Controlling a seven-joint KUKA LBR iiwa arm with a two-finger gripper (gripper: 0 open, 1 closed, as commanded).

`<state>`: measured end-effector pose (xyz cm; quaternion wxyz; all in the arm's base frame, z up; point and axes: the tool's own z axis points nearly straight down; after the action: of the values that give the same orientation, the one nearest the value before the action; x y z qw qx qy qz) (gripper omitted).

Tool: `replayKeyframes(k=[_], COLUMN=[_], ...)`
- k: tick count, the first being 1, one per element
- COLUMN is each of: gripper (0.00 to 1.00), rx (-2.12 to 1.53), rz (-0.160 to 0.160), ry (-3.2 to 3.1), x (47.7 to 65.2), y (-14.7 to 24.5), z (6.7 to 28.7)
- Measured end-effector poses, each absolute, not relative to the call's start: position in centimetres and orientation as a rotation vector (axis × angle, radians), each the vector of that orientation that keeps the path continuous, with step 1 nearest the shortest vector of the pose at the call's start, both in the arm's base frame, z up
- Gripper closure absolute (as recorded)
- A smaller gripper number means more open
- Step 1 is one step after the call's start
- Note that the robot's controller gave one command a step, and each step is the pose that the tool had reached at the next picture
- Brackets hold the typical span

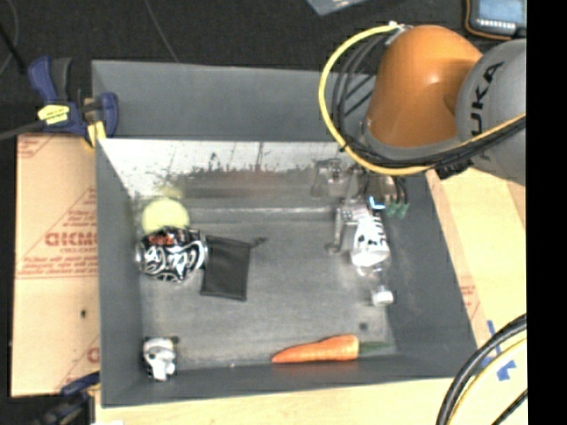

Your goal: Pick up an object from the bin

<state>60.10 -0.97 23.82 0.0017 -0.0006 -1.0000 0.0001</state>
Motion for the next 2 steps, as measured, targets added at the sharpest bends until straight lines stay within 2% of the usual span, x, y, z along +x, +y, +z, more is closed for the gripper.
replayKeyframes(k=[1, 2], gripper=[0.00, 0.00], rx=[-0.002, 0.109], rz=[0.000, 0.004], ry=[-3.146, -3.150], x=[60.2, 61.6], y=[-1.0, 1.1], z=[24.3, 21.8])
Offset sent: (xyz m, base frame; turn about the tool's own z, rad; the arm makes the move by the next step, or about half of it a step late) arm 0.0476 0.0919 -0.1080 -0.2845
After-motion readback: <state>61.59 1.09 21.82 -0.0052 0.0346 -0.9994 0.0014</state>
